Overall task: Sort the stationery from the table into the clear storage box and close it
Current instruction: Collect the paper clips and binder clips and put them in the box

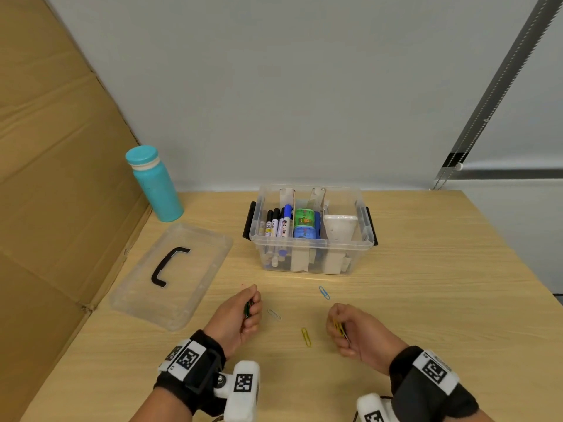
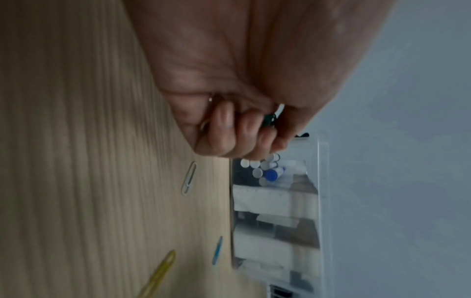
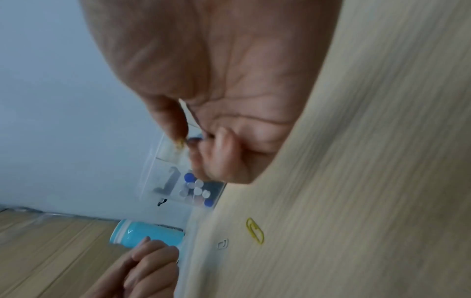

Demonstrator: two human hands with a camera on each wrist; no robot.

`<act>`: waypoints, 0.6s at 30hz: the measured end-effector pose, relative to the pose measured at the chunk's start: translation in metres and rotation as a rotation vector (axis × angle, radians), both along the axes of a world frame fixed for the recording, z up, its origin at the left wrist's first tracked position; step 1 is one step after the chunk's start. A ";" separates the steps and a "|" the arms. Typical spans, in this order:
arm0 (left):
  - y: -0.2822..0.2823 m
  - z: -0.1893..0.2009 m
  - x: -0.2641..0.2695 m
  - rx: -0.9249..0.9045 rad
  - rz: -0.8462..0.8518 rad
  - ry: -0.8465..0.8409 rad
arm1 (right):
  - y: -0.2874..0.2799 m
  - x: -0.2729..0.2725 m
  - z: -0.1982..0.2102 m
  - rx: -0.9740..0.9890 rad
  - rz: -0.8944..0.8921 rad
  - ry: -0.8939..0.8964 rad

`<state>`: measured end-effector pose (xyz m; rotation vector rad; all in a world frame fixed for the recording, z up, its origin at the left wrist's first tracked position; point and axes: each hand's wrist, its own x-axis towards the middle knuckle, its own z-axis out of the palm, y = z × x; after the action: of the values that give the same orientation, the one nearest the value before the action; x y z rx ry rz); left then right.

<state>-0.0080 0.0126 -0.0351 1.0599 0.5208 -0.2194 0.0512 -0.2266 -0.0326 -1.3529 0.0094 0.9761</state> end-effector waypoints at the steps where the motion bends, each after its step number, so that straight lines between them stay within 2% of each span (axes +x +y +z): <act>1: 0.000 -0.001 0.000 0.090 -0.030 0.007 | 0.000 0.001 0.001 0.119 -0.056 0.081; 3: 0.000 -0.002 0.002 0.368 -0.123 -0.008 | 0.002 0.002 -0.001 0.239 -0.129 0.146; 4: 0.000 -0.002 0.003 0.569 -0.196 -0.035 | 0.004 0.003 -0.001 0.240 -0.169 0.165; 7: 0.001 -0.001 0.008 1.176 -0.499 -0.127 | 0.014 0.001 -0.005 0.022 -0.210 0.068; 9: -0.001 0.001 0.013 1.399 -0.717 -0.097 | 0.018 -0.003 -0.010 -0.185 -0.140 -0.090; 11: -0.005 0.001 0.016 1.538 -0.914 -0.055 | 0.022 -0.005 -0.013 -0.388 -0.012 -0.293; 13: -0.008 -0.002 0.018 1.632 -1.036 -0.064 | 0.026 -0.008 -0.016 -0.569 0.140 -0.522; 16: -0.010 -0.007 0.019 1.665 -1.073 -0.039 | 0.038 -0.015 -0.017 -0.816 0.357 -0.750; 18: -0.012 -0.006 0.020 1.667 -1.068 -0.002 | 0.045 -0.019 -0.017 -0.913 0.420 -0.850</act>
<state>0.0122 0.0010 -0.0412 2.9288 -0.0566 -0.7763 0.0322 -0.1814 -0.0500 -2.6148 -0.5475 0.6592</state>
